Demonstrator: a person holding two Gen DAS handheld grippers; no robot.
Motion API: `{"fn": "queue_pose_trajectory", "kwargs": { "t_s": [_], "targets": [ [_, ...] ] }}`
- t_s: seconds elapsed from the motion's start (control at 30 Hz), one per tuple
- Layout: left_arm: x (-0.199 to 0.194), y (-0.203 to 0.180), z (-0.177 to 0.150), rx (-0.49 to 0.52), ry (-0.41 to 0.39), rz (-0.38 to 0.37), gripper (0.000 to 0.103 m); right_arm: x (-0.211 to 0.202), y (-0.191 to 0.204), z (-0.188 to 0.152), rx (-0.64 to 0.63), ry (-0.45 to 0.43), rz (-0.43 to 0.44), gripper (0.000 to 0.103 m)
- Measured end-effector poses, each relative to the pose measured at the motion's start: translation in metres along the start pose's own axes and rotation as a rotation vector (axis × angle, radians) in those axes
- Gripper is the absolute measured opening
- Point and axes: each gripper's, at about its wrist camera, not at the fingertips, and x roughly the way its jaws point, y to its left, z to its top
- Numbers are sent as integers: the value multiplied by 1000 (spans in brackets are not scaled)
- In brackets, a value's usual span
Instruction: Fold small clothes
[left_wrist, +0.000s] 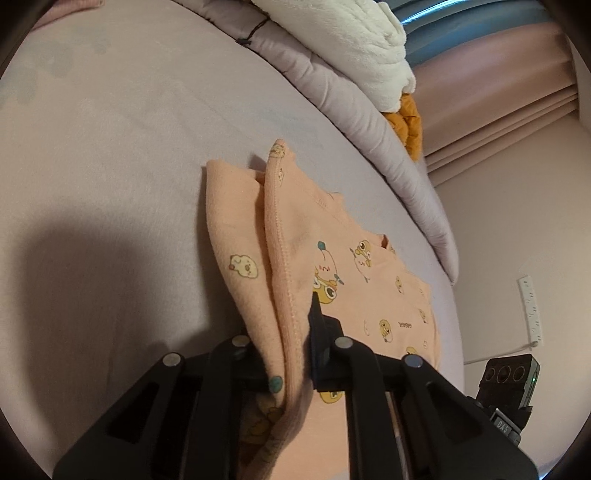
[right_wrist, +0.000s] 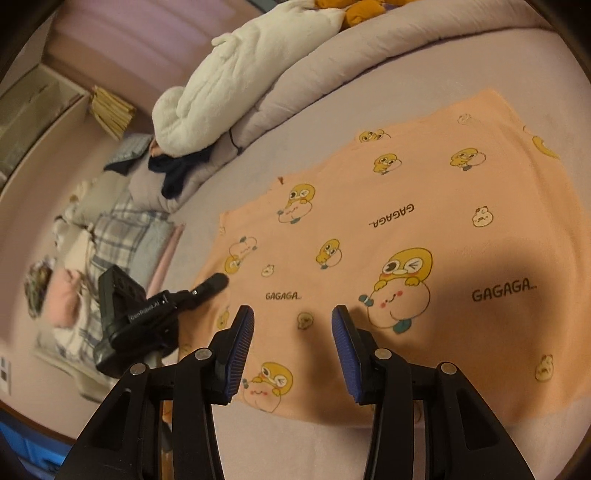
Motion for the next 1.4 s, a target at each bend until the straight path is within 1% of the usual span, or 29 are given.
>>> {"fn": "queue_pose_trajectory", "kwargs": {
  "t_s": [0.07,0.17,0.23,0.37,0.43,0.47,0.5,0.63,0.67,0.7,0.73,0.77,0.8,0.83,0.87,0.9,0.97,1.03,1.1,1.2,1.23,1.3,1.4],
  "targets": [
    [-3,-13,1,23,-11,27,12,4,-3,1,3,10,6,44],
    [-4,-40,0,88,-22,73,12,8,-8,5,-10,26,-5,44],
    [-4,-58,-1,133,-28,90,11,7,-12,9,5,27,18,44],
    [6,-97,-4,229,-24,114,11,-1,-23,23,60,-7,59,44],
    [12,-114,-6,266,-16,123,11,-3,-28,31,97,-21,82,48],
    [18,-126,-9,298,-11,128,11,-3,-33,37,127,-27,94,51],
    [23,-136,-12,325,-4,127,11,-1,-37,42,147,-27,107,53],
    [53,-171,-29,435,58,116,11,7,-55,59,250,-4,179,54],
    [62,-177,-35,466,77,111,10,8,-58,60,268,-2,154,54],
    [70,-181,-38,495,107,110,12,9,-63,61,281,-1,131,54],
    [78,-183,-43,518,156,86,21,9,-69,62,302,-7,127,54],
    [82,-182,-48,523,191,51,29,10,-77,63,345,-8,163,54],
    [85,-181,-52,532,215,30,30,11,-85,63,395,-4,216,54],
    [87,-178,-56,543,231,15,28,12,-89,64,424,0,251,54],
    [87,-176,-58,544,243,0,28,12,-90,65,429,9,274,56],
    [88,-174,-59,537,255,-23,28,13,-90,65,426,18,285,57],
    [88,-168,-60,517,278,-69,28,15,-85,66,404,39,272,58],
    [86,-163,-63,516,279,-63,28,17,-79,67,372,59,261,60],
    [81,-156,-66,515,278,-55,28,16,-75,68,354,61,267,65],
    [69,-145,-67,495,263,-59,29,15,-75,69,340,78,271,66],
    [64,-143,-68,486,256,-63,29,14,-78,71,341,79,279,67],
    [51,-132,-66,456,228,-77,30,12,-79,70,341,79,310,72],
    [32,-115,-60,415,193,-87,30,8,-77,69,324,91,344,77]
  ]
}}
